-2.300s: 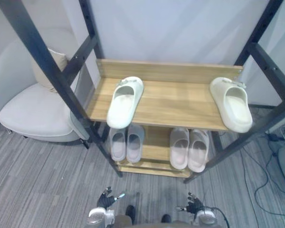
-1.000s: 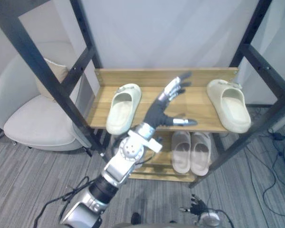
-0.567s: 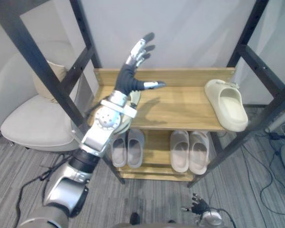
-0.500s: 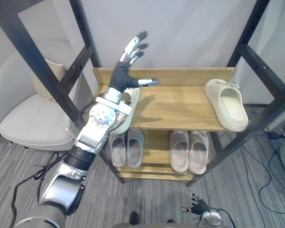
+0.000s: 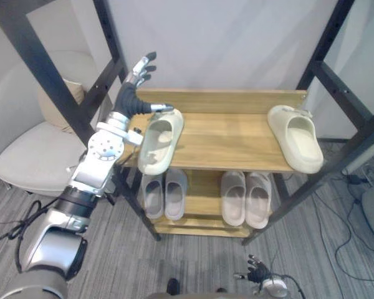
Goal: Organize the slippers on the shoe rack
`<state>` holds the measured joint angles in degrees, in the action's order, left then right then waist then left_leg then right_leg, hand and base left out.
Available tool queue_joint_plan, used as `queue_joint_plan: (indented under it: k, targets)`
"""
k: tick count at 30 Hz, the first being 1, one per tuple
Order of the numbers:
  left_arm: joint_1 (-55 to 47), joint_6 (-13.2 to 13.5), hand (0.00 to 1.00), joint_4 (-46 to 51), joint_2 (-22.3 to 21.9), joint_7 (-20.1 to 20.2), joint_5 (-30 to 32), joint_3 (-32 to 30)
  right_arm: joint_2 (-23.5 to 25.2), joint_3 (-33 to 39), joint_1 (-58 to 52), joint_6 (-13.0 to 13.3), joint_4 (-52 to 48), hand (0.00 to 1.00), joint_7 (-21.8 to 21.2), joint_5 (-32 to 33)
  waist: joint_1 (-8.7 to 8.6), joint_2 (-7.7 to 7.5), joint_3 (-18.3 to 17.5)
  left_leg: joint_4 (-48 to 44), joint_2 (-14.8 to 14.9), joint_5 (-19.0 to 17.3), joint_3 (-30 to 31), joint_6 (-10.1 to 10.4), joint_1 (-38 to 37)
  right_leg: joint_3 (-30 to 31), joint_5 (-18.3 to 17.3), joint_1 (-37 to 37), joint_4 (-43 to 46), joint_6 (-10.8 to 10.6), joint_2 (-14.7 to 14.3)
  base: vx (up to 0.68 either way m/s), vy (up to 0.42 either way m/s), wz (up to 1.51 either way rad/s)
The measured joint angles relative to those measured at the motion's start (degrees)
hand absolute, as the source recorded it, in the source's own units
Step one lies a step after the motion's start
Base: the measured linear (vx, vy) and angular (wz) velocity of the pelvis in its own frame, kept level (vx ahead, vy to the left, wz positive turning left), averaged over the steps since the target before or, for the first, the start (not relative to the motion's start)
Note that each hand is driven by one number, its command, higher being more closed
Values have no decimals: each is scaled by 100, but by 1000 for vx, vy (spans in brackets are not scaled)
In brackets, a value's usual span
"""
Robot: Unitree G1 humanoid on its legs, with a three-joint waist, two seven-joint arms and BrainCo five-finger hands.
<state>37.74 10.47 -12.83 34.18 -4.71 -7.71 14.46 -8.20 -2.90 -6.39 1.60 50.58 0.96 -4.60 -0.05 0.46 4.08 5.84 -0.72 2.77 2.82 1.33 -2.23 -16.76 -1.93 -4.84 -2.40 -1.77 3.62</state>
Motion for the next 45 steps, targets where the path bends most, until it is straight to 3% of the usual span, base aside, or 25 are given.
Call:
queue_joint_plan:
  k: [9,35,36,45]
  targets:
    - [-17,-131,0,-390,-3,10,229,1,133,0,10,-1,-3,0,5,-3,-33,-91,63,4,0,-5,-31,4,20,20,27,-4,-81,12,-8,-4,0,-1]
    - [-21,-362,0,-936,-4,-10,1681,-251,153,38,-116,2,-474,0,10,-50,11,-7,275,5,116,-38,-397,50,194,391,133,291,-86,79,-106,-3,-2,-7]
    - [-21,-362,100,-984,-5,-12,1723,-279,154,38,-147,3,-474,0,10,-49,9,-3,278,5,121,-38,-400,50,190,399,135,290,-86,80,-111,-12,-3,-4]
    - [-20,-365,100,-1034,-5,-46,1728,-396,156,40,-160,7,-474,0,9,-46,1,-3,278,5,117,-40,-427,52,177,428,140,288,-88,75,-109,0,0,0]
